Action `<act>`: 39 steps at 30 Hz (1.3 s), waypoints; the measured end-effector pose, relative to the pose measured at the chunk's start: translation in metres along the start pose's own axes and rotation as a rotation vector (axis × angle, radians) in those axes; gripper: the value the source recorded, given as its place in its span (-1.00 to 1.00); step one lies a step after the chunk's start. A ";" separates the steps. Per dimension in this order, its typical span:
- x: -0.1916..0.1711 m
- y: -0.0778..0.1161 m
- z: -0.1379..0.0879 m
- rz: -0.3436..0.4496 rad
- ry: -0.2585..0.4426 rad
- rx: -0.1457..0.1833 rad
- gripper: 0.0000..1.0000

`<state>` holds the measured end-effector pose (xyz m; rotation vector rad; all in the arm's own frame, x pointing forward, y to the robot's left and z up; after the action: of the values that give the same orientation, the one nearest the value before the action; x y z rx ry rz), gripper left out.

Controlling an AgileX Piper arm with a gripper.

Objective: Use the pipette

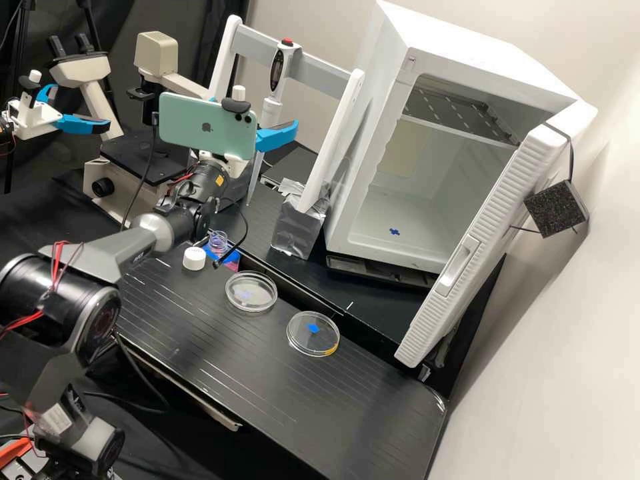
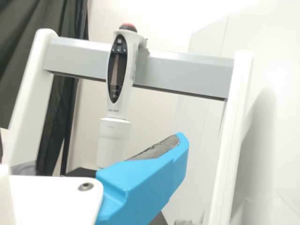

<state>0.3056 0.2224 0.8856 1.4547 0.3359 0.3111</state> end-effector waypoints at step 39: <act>0.060 -0.004 0.012 -0.066 -0.085 -0.042 -1.00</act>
<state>0.3648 0.2356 0.8807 1.4079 0.3057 0.2013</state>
